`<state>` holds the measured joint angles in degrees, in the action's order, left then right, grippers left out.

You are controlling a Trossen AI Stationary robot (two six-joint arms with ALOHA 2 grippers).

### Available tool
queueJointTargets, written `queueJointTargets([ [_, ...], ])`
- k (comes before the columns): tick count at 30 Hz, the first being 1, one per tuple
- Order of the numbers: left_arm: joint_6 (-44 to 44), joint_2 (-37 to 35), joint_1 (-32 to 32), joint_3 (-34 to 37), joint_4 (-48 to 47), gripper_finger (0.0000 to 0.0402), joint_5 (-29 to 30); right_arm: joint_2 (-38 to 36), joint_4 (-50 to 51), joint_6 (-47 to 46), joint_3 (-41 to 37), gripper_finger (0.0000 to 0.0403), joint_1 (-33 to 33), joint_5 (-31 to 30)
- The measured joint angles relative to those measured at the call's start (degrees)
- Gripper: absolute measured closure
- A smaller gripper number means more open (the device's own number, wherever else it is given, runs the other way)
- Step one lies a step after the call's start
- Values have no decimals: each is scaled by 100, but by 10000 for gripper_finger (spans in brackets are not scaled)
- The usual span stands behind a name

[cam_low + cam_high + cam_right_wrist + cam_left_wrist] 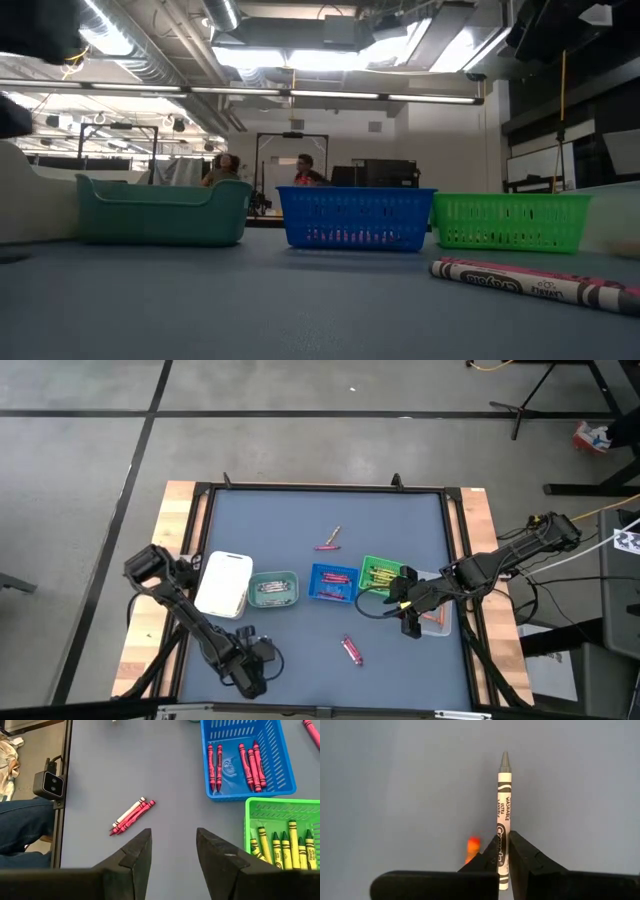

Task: Sort crayons
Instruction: Put the gray crayon into the light green bin

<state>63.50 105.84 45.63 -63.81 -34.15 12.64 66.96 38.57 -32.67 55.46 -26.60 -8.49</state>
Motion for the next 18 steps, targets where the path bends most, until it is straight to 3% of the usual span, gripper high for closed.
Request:
queueJointTargets([
  [12, -319, -6, -869, 0, 615, 401, 295, 0, 0, 0, 0, 249, 1, -3],
  [18, -597, -360, -1401, 0, 603, 401, 271, 0, 2, -2, 0, 249, 1, -4],
])
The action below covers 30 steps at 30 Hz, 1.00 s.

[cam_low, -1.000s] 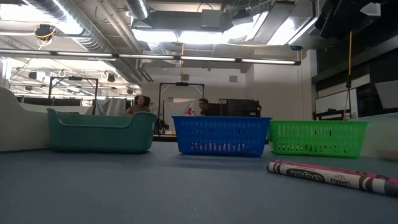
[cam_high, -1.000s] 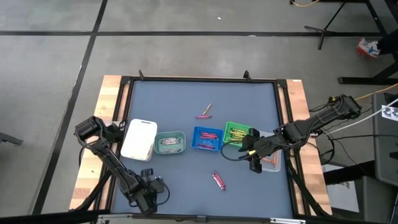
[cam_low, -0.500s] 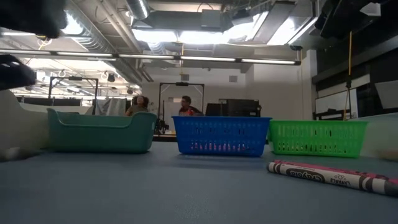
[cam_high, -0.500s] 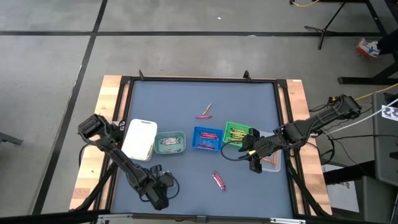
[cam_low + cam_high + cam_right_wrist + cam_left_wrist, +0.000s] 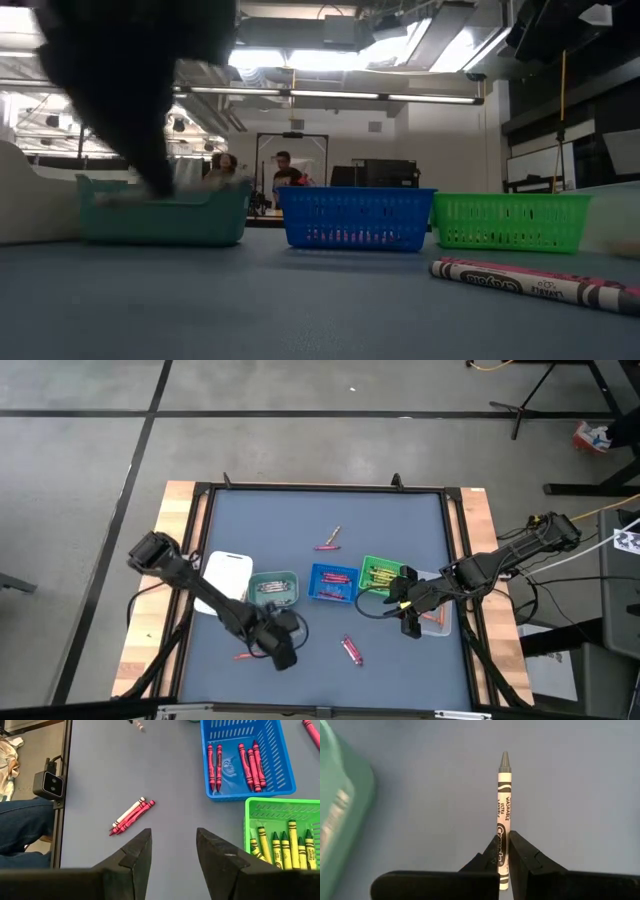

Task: Sort crayons
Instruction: Put the gray crayon into the light green bin

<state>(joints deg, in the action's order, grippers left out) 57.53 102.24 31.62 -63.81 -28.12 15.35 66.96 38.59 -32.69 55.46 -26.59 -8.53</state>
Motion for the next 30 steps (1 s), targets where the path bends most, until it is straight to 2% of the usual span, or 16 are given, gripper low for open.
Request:
queueJointTargets([
  [7, -821, -743, -463, 0, -216, 401, 1, 0, 0, 0, 0, 249, -2, 2],
  [13, -1480, -1211, -786, -2, -1105, 401, 22, 29, -14, 0, 0, 249, 0, 0],
  [18, -2061, -1242, -975, -2, -2206, 401, 77, 270, -237, -20, 0, 249, -2, 0],
  [22, -2218, -1227, -1100, -2, -2719, 400, 298, 638, -533, -26, 0, 249, -2, 11],
  [26, -2220, -1227, -1185, -2, -2848, 385, 691, 1018, -905, -30, 0, 249, -2, 186],
  [30, -2225, -1224, -1284, -2, -2844, 366, 810, 1354, -1326, -25, -2, 249, -6, 518],
])
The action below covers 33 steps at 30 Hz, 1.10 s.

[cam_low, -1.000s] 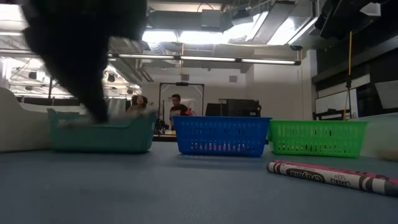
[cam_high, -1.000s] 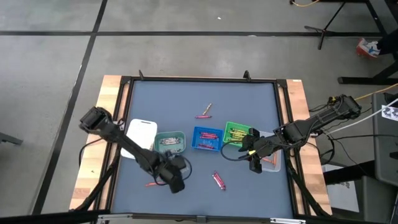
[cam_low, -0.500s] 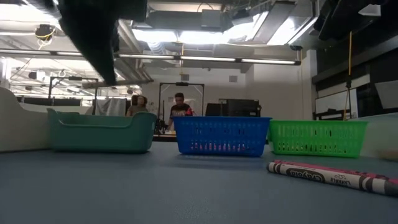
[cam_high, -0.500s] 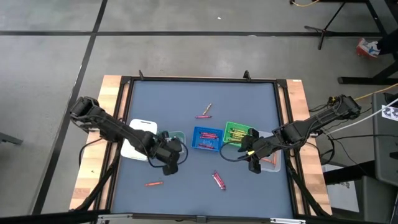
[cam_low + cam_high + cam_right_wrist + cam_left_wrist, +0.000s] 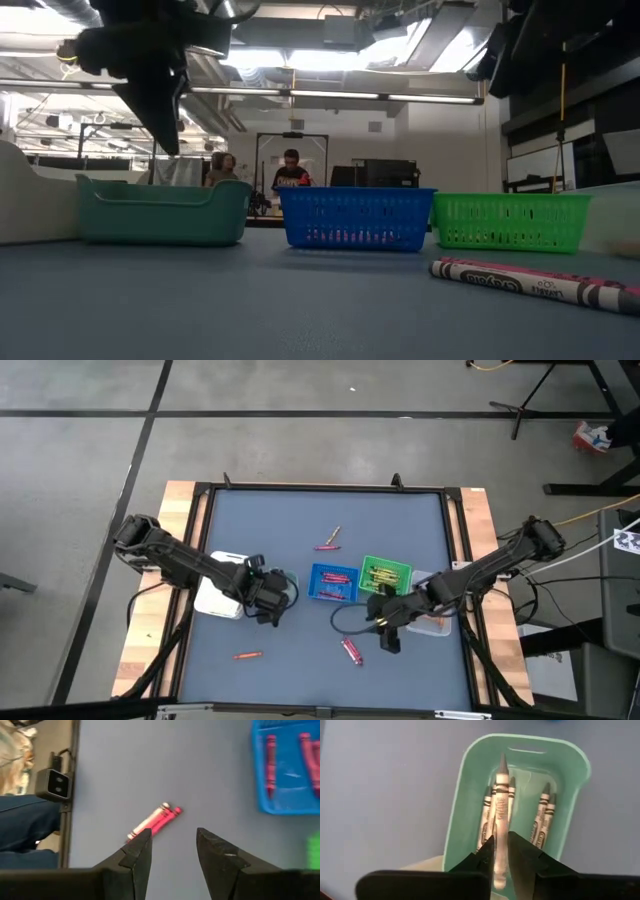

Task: Sort crayons
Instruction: Put the gray crayon into the light green bin, then put the red crayon into the blue bin

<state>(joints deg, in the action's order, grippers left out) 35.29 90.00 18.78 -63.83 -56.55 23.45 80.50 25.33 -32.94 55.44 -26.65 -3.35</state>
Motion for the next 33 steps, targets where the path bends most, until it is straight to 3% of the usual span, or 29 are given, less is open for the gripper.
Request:
queueJointTargets([
  [11, 11, 0, -159, 0, 26, 325, 5, 559, -573, -51, 0, 249, -1, 118],
  [21, 15, 0, -157, 0, 151, 325, 5, 1079, -612, -740, 0, 249, -3, -468],
  [33, 13, 2, -153, 0, 252, 326, 41, 1890, -1406, -1215, 2, 249, -600, -1290],
])
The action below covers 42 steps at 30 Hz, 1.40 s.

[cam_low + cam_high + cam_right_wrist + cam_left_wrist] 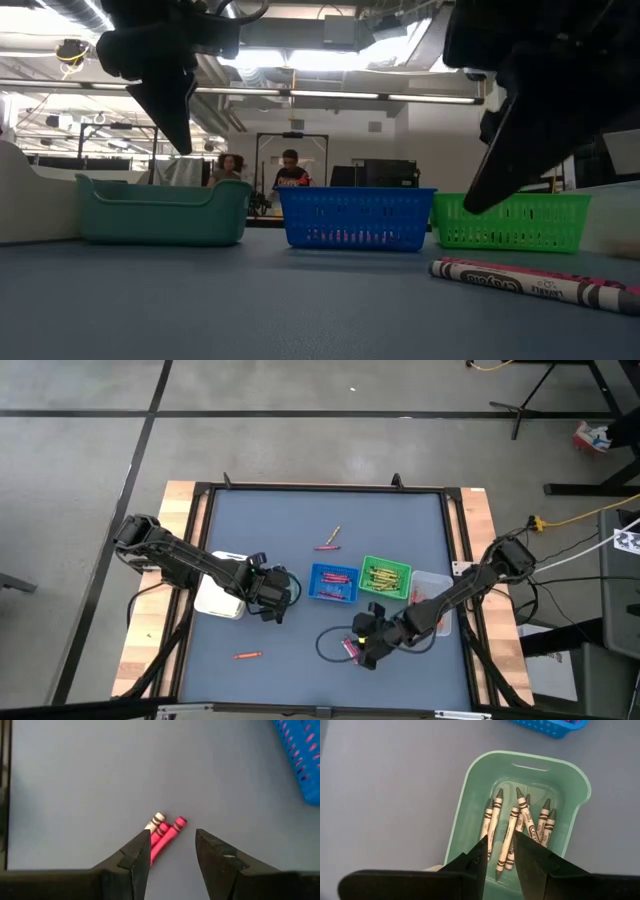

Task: Sort crayons
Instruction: Put the red crayon into the blue bin

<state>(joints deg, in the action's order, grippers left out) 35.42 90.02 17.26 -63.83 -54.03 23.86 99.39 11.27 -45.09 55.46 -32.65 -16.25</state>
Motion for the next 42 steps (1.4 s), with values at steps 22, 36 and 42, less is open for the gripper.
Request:
queueJointTargets([
  [22, 4, 2, 0, 0, 100, 326, 208, 497, -179, -117, 0, 249, -184, -267],
  [36, 15, 2, 0, 0, 139, 326, 207, 573, -86, -111, 4, 249, -187, -343],
  [42, 15, 2, 0, 0, 163, 326, 207, 571, 271, -102, -3, 249, -183, -513],
])
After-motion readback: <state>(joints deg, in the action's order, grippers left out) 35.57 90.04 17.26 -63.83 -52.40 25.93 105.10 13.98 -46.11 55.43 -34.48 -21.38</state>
